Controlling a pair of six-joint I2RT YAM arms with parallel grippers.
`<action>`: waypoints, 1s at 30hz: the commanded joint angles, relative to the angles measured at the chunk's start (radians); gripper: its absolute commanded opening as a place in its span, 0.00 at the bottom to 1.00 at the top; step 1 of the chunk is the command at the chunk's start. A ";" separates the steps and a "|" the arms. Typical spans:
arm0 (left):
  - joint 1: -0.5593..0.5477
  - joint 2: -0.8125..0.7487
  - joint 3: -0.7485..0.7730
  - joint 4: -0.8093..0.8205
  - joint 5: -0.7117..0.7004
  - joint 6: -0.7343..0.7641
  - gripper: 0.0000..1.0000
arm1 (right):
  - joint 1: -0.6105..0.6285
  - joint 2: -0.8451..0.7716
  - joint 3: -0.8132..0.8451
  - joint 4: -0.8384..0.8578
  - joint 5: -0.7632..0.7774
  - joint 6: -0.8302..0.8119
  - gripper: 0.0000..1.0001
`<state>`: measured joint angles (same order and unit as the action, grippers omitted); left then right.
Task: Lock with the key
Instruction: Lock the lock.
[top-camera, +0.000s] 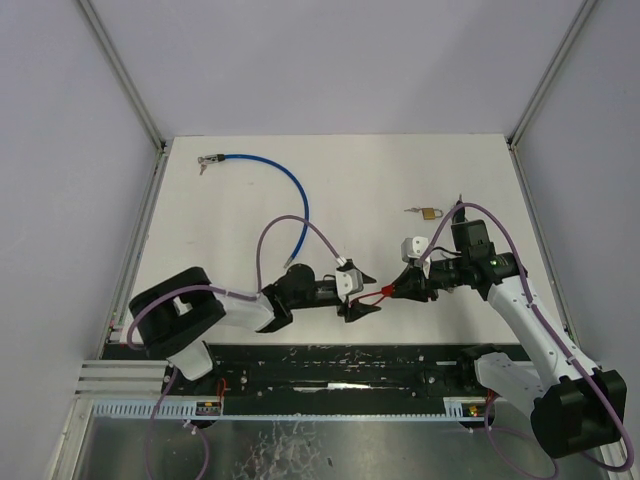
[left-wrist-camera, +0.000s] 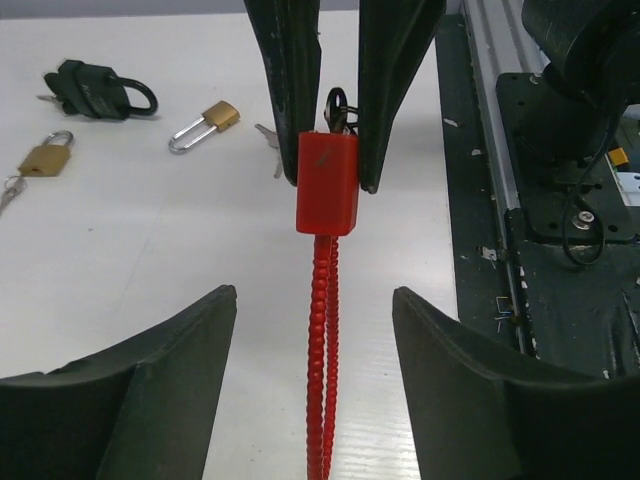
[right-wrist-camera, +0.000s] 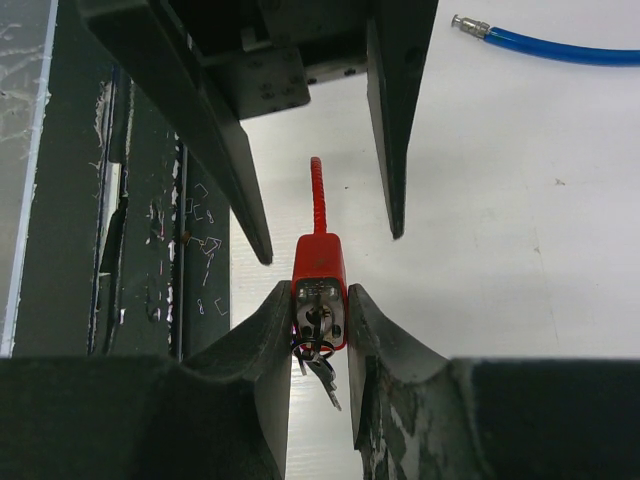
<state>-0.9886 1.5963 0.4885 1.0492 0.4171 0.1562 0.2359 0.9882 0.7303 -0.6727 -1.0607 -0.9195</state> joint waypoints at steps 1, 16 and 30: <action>-0.006 0.080 0.066 0.084 0.046 -0.043 0.57 | -0.005 -0.013 0.036 -0.012 -0.051 0.007 0.00; -0.005 0.079 0.105 -0.014 0.047 -0.019 0.00 | -0.009 -0.036 0.026 -0.008 -0.061 0.004 0.28; -0.007 -0.071 0.038 -0.194 -0.017 -0.010 0.00 | -0.119 -0.202 0.068 -0.100 -0.238 -0.091 0.74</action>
<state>-0.9886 1.5764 0.5377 0.8700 0.4404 0.1432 0.1265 0.7795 0.7761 -0.7303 -1.1763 -0.9668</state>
